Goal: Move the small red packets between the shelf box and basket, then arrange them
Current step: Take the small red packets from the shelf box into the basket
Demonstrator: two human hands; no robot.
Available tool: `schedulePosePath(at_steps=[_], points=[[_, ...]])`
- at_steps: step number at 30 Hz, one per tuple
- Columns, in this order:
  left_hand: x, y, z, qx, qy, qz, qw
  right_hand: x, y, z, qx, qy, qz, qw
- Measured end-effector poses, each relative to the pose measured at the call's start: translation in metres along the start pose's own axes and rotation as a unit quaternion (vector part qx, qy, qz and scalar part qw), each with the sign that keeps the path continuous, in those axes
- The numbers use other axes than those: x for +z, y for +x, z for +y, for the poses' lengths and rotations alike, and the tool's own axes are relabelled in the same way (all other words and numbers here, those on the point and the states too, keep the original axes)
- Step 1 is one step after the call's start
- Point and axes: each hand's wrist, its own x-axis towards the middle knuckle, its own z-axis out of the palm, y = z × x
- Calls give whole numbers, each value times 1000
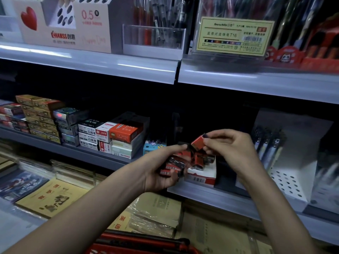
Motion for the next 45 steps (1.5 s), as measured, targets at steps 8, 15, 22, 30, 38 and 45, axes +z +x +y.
schedulePosePath(at_steps=[8,15,22,30,38,45], points=[[-10,0,8,-13,-127,-32,991,13,6,40,-150,-465,3,873],[-9,-4,7,22,-137,-8,990,10,8,43,-141,-502,-64,851],[0,1,3,48,-147,37,987,15,-5,6,-49,-133,-73,987],[18,8,1,68,-129,18,989,11,-11,-8,41,-36,-127,990],[14,12,-10,90,-81,52,991,8,-14,-3,-19,-131,-102,986],[-8,-10,-38,104,-14,51,993,14,-45,-8,-21,-105,-130,986]])
